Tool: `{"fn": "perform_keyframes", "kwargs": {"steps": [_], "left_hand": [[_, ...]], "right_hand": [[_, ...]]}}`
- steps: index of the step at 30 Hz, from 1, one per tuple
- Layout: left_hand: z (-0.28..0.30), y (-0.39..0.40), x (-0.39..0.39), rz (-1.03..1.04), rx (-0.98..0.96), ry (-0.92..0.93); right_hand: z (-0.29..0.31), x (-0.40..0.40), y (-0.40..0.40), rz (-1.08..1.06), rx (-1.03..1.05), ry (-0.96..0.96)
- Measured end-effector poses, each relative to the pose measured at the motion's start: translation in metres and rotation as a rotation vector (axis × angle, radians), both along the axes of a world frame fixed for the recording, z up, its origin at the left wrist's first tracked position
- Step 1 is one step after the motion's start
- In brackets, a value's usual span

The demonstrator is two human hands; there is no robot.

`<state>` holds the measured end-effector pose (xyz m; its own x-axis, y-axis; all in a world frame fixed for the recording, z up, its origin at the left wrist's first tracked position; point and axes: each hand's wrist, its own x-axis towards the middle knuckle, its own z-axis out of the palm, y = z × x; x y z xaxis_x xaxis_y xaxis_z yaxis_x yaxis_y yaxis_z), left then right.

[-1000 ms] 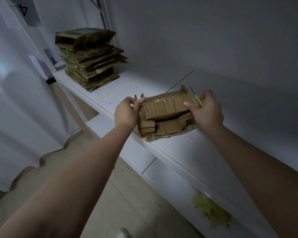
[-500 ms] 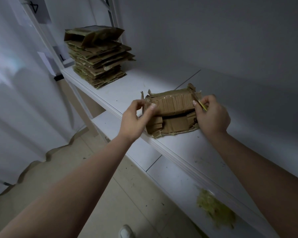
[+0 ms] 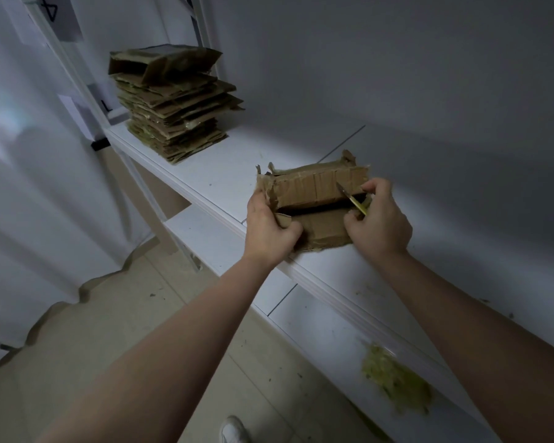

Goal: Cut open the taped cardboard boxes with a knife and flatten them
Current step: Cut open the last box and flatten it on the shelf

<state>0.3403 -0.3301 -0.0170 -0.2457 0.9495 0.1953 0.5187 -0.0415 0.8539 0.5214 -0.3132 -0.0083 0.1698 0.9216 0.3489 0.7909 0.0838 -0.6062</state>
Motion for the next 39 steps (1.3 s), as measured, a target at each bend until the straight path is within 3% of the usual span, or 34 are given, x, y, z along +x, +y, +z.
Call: {"fn": "perform_keyframes", "kwargs": {"steps": [6, 12, 24, 33, 39], "left_hand": [[0.001, -0.025, -0.026, -0.11, 0.014, 0.083], [0.003, -0.028, -0.034, -0.065, 0.007, 0.183], [-0.001, -0.027, -0.052, -0.147, 0.048, 0.188], [0.024, -0.013, -0.057, -0.153, 0.165, 0.119], [0.071, 0.019, -0.031, -0.193, 0.249, 0.192]], "right_hand": [[-0.012, 0.017, -0.009, 0.058, 0.131, 0.24], [-0.016, 0.029, -0.004, 0.227, -0.011, 0.413], [0.006, 0.035, -0.001, 0.262, -0.068, 0.707], [0.008, 0.04, 0.016, -0.016, -0.04, 0.62], [-0.002, 0.039, 0.013, 0.011, -0.049, 0.523]]}}
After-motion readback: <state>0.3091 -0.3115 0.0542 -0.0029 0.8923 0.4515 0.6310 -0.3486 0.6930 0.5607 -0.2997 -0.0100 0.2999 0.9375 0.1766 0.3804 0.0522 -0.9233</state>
